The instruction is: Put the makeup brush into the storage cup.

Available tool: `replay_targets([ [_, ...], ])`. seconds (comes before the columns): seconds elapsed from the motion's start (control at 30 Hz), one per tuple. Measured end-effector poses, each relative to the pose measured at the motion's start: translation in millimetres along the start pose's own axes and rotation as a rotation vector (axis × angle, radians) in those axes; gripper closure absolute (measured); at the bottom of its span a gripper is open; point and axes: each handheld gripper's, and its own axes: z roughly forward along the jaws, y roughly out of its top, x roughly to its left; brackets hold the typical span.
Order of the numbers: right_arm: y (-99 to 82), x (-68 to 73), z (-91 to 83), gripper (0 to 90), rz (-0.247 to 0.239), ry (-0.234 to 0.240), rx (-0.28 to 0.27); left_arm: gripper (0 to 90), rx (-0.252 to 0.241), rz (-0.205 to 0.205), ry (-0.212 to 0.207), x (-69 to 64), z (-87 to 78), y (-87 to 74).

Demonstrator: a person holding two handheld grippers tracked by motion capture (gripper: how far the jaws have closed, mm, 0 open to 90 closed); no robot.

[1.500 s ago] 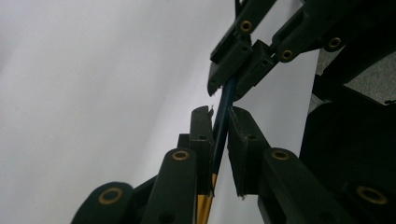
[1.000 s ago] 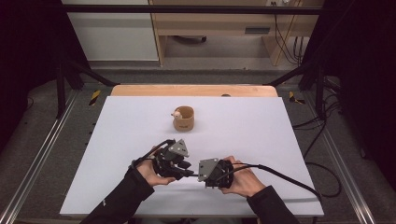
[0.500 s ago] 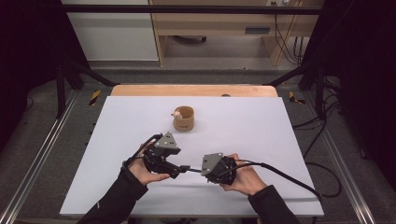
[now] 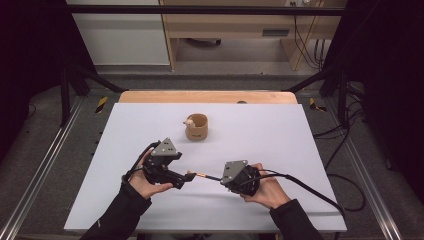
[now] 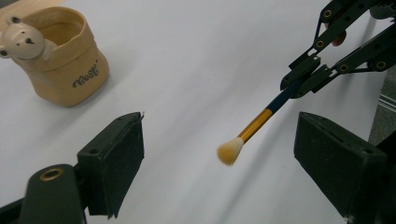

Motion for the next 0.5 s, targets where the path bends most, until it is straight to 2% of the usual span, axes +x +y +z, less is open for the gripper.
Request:
replay_targets([
  [0.3, -6.0, -2.8, -4.1, 84.2, 0.05, -0.031, -0.014, 14.2, -0.049, -0.031, 0.02, 3.8, -9.2, -10.8],
  [0.5, -9.2, -3.5, -5.6, 84.2, 0.062, -0.046, -0.026, 14.2, -0.067, -0.051, 0.026, 4.5, -11.2, -19.1],
])
